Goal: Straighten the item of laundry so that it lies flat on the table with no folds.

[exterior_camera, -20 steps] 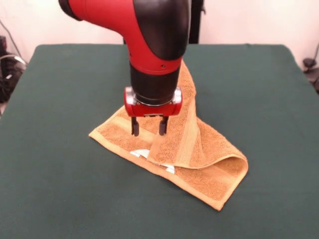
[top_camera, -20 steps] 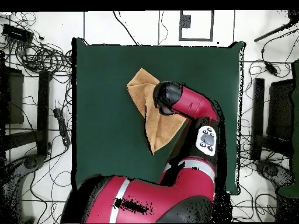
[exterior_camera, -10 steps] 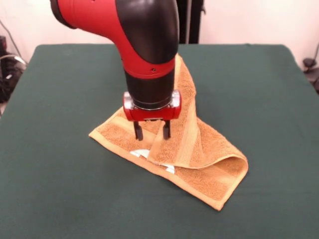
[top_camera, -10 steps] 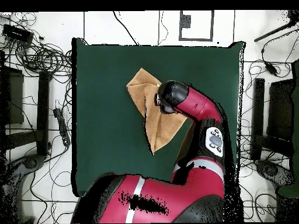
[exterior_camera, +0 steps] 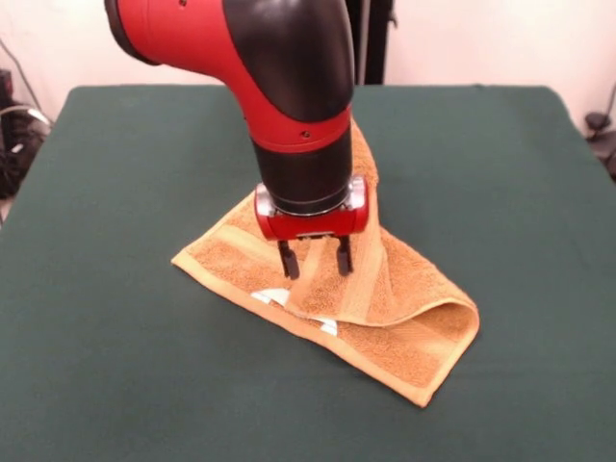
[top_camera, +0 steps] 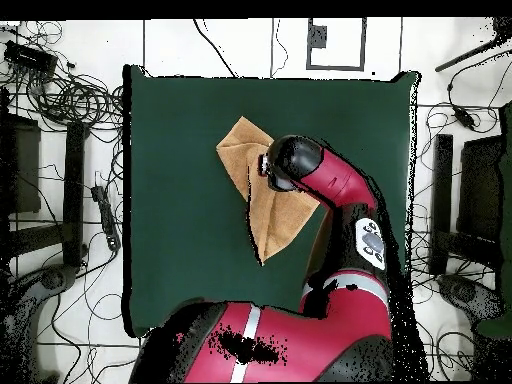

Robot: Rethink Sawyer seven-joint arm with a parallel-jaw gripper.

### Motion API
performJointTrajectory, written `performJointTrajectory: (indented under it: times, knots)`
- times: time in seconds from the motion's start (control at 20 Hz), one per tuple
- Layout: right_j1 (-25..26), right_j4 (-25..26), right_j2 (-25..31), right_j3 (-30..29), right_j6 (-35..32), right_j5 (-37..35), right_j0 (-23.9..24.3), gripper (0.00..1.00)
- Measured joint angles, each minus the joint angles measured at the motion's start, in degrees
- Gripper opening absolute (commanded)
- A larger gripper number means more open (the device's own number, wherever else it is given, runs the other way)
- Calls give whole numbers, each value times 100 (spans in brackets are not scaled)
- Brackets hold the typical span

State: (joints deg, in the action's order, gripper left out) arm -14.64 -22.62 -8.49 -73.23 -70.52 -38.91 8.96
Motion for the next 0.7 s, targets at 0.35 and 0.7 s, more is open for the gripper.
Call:
performJointTrajectory:
  times: [0.35,0.7]
  knots:
    - [-12,5,15,0,0,113,-24,100]
    - [41,49,13,0,0,536,-95,100]
